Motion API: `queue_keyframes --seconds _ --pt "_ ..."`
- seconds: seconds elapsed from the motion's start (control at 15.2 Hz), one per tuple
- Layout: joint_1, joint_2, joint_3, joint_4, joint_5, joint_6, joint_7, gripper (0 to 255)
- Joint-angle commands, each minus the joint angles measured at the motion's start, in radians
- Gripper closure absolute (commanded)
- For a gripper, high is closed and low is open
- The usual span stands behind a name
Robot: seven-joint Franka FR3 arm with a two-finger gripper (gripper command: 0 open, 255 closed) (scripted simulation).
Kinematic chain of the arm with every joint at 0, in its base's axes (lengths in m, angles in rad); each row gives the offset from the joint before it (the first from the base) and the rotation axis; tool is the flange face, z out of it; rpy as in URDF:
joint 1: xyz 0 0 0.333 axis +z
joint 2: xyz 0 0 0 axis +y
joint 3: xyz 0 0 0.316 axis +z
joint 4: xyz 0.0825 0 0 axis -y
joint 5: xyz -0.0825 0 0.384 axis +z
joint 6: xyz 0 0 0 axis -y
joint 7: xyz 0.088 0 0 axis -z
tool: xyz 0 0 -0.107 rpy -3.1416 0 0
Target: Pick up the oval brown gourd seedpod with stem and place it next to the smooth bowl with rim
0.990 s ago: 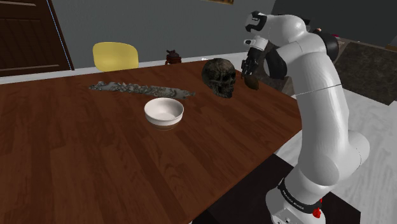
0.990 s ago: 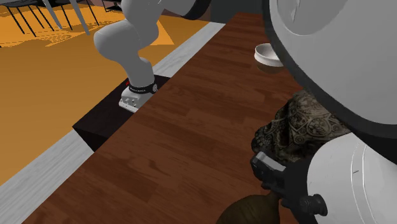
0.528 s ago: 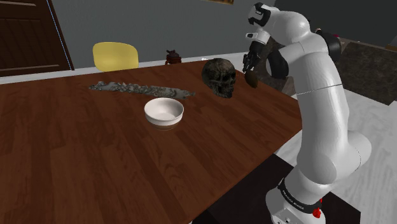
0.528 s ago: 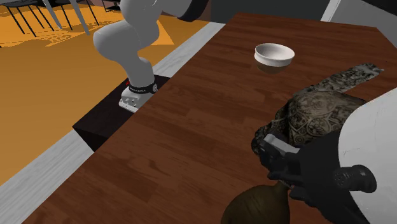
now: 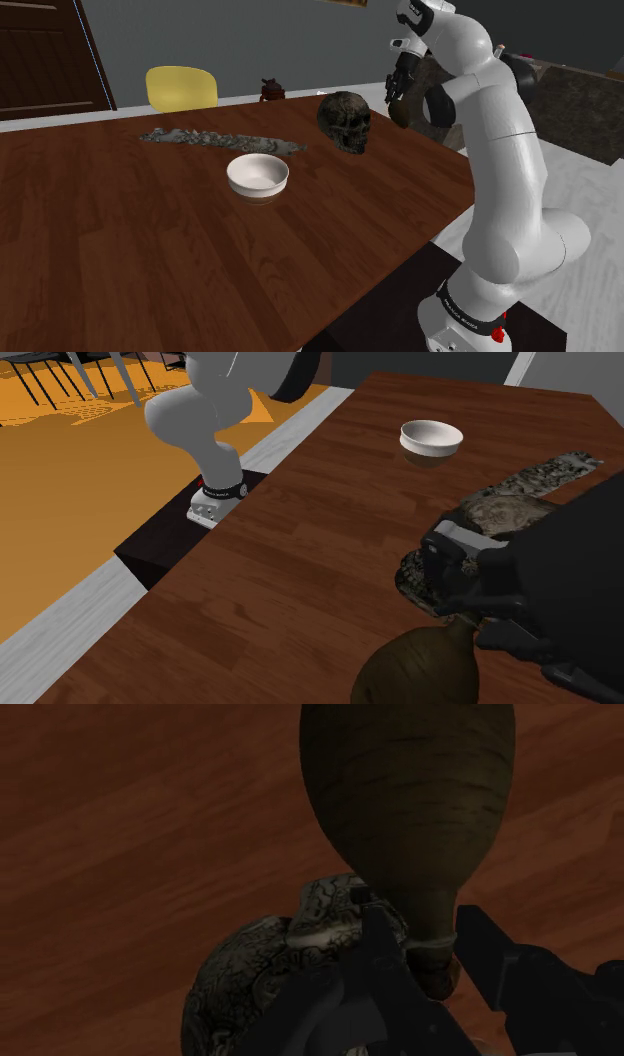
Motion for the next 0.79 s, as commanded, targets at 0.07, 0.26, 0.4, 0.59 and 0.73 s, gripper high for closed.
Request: queue_keyframes --seconds 0.07,0.26,0.4,0.59,0.73 --pt "0.081 -0.068 -0.033 -0.124 -0.032 0.034 -0.018 255" --pt "0.294 -0.234 -0.109 -0.435 -0.123 0.15 -0.04 255" --pt "0.41 -0.33 -0.144 -0.584 -0.177 0.214 -0.024 255" --pt "0.571 -0.476 -0.185 -0.77 -0.262 0.303 0.031 255" --pt "0.671 -0.581 -0.203 -0.878 -0.327 0.36 0.089 255"
